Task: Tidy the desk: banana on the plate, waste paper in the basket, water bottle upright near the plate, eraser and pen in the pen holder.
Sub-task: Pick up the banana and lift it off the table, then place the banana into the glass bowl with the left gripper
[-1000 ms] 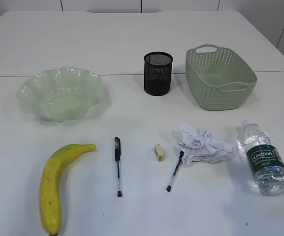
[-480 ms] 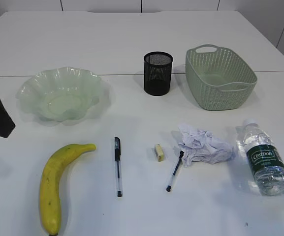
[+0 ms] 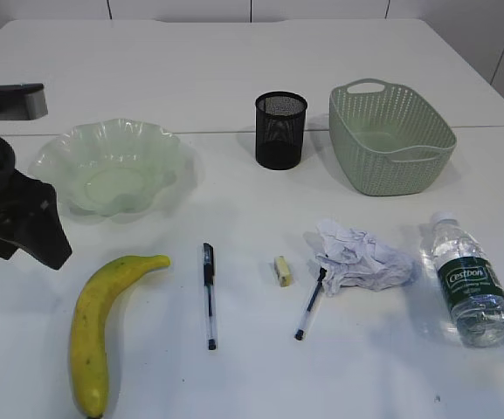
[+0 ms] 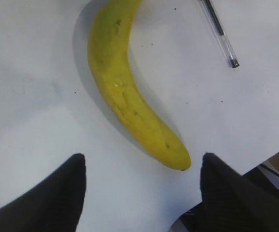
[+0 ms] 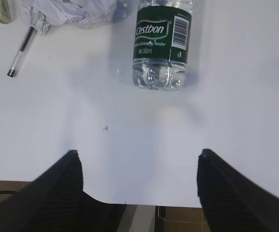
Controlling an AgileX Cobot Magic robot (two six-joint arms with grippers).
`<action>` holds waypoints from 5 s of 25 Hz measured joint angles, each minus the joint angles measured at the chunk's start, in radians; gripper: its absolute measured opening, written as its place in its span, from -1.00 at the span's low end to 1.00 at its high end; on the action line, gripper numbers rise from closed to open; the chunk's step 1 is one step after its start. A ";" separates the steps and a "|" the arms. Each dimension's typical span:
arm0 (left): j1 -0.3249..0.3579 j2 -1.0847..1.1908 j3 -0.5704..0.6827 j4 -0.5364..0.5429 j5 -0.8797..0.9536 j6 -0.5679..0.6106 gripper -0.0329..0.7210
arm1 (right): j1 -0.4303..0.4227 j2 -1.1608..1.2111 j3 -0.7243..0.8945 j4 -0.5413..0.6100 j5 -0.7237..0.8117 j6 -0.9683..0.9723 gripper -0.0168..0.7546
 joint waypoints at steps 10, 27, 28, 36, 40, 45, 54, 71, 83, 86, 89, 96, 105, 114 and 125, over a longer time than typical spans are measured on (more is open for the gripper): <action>0.000 0.148 -0.001 -0.001 -0.051 0.013 0.46 | 0.000 0.002 -0.010 0.004 -0.004 0.000 0.48; -0.021 0.269 -0.002 -0.044 -0.099 0.043 0.46 | 0.000 0.002 -0.010 0.008 -0.028 0.000 0.48; -0.028 0.273 -0.002 -0.044 -0.108 0.043 0.46 | 0.000 0.002 -0.010 0.008 -0.031 0.000 0.48; -0.057 0.334 -0.005 -0.046 -0.128 0.043 0.45 | 0.000 0.002 -0.010 0.008 -0.033 0.000 0.48; -0.059 0.345 -0.005 -0.035 -0.144 0.043 0.45 | 0.000 0.002 -0.010 0.008 -0.035 0.000 0.48; -0.059 0.345 -0.007 -0.011 -0.162 0.043 0.43 | 0.000 0.002 -0.010 0.010 -0.035 0.000 0.48; -0.059 0.347 -0.007 -0.009 -0.171 0.043 0.42 | 0.000 0.002 -0.010 0.010 -0.039 0.000 0.48; -0.059 0.414 -0.007 -0.009 -0.184 0.045 0.40 | 0.000 0.002 -0.010 0.010 -0.043 0.000 0.48; -0.059 0.414 -0.007 -0.008 -0.197 0.051 -0.26 | 0.000 0.002 -0.010 0.010 -0.045 -0.002 0.48; -0.059 0.414 -0.007 -0.008 -0.197 0.069 -0.32 | 0.000 0.002 -0.010 0.010 -0.045 -0.002 0.48; -0.059 0.414 -0.007 -0.008 -0.197 0.072 -0.35 | 0.000 0.002 -0.010 0.010 -0.047 -0.002 0.48; -0.059 0.417 -0.090 -0.007 -0.110 0.074 -0.35 | 0.000 0.002 -0.010 0.010 -0.049 -0.002 0.48; -0.059 0.421 -0.473 -0.007 0.090 0.074 -0.35 | 0.000 0.002 -0.010 0.010 -0.057 -0.002 0.48; -0.059 0.421 -0.768 0.052 0.083 0.074 -0.35 | 0.000 0.002 -0.010 0.008 -0.057 -0.004 0.48; -0.052 0.482 -0.780 0.278 -0.251 0.061 -0.36 | 0.000 0.002 -0.010 0.008 -0.057 -0.004 0.48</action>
